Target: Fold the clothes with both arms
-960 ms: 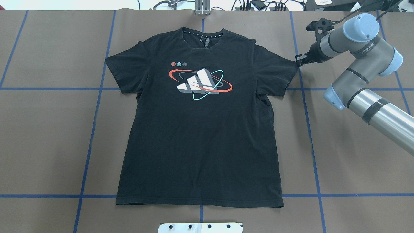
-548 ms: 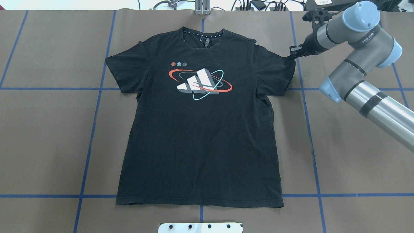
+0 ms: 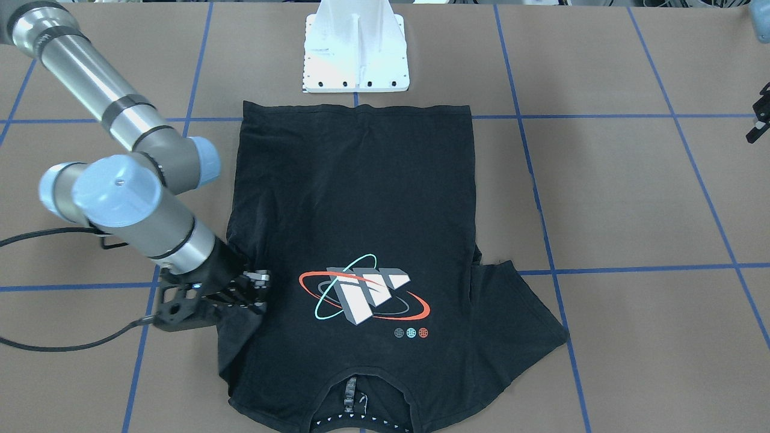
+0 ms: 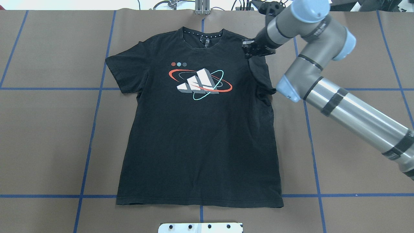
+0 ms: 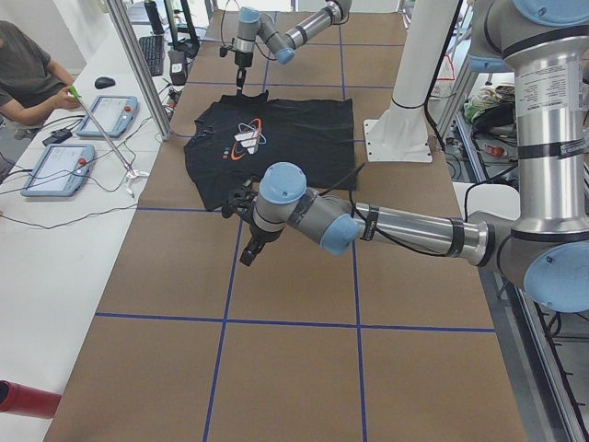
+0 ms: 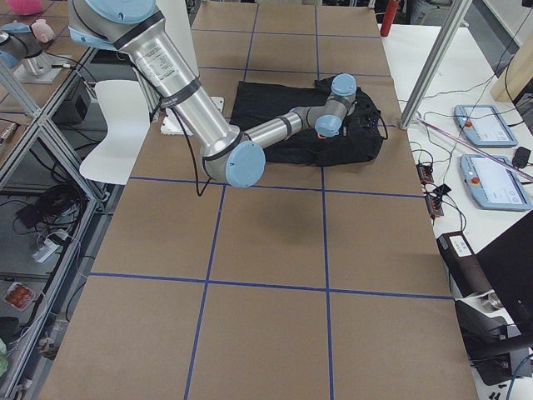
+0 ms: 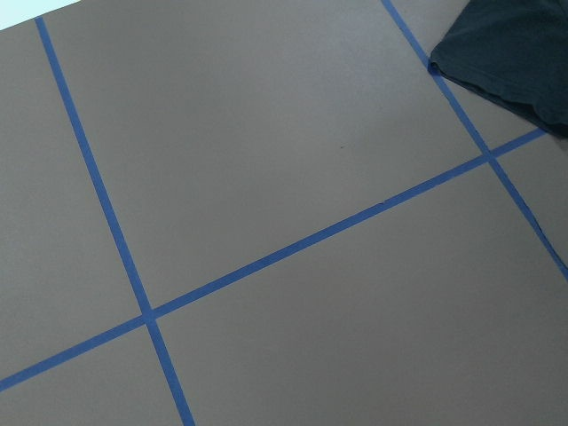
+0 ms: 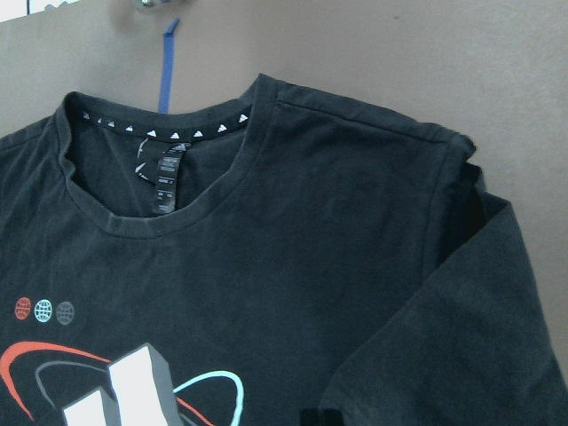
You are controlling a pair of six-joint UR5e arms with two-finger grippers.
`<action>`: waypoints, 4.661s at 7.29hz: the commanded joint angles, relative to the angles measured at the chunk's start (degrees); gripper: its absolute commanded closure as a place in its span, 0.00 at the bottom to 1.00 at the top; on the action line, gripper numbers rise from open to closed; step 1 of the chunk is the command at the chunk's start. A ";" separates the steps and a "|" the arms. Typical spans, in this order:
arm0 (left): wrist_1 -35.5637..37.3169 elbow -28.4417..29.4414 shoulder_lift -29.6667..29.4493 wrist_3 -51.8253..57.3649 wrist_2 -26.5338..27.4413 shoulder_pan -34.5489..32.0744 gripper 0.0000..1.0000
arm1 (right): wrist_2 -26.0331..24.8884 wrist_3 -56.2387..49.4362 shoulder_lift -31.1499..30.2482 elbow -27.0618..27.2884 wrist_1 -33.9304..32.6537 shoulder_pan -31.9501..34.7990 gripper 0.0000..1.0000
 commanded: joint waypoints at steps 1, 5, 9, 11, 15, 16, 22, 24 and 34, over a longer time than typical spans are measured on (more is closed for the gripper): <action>0.00 0.09 0.00 0.00 -0.06 0.00 0.00 | -5.49 3.44 3.49 -3.01 -0.48 -3.06 1.00; 0.00 1.22 0.00 0.17 -1.54 0.00 0.00 | -8.85 4.68 8.86 -9.78 -0.65 -4.56 0.67; -4.03 10.07 -17.44 -18.57 -4.54 11.84 0.02 | -3.79 5.29 7.55 -5.77 -1.00 -4.12 0.01; -4.31 21.64 -30.88 -25.30 -3.41 18.68 0.02 | -1.74 5.82 -2.70 10.96 -7.82 -4.03 0.00; -19.48 50.34 -46.66 -29.41 6.74 22.30 0.13 | -1.73 6.00 -12.14 23.17 -12.17 -4.12 0.00; -20.56 50.54 -47.54 -35.19 11.23 26.24 0.21 | -1.65 6.00 -12.76 23.70 -12.25 -4.03 0.00; -27.51 57.57 -48.43 -35.68 15.85 26.46 0.44 | -2.00 6.00 -13.12 23.35 -12.17 -4.21 0.00; -28.30 58.70 -48.43 -35.68 15.76 26.54 0.44 | -2.00 5.91 -13.12 23.18 -12.17 -4.21 0.00; -28.39 58.71 -48.25 -35.68 15.41 27.07 0.54 | -2.26 5.21 -13.03 22.65 -12.08 -4.38 0.00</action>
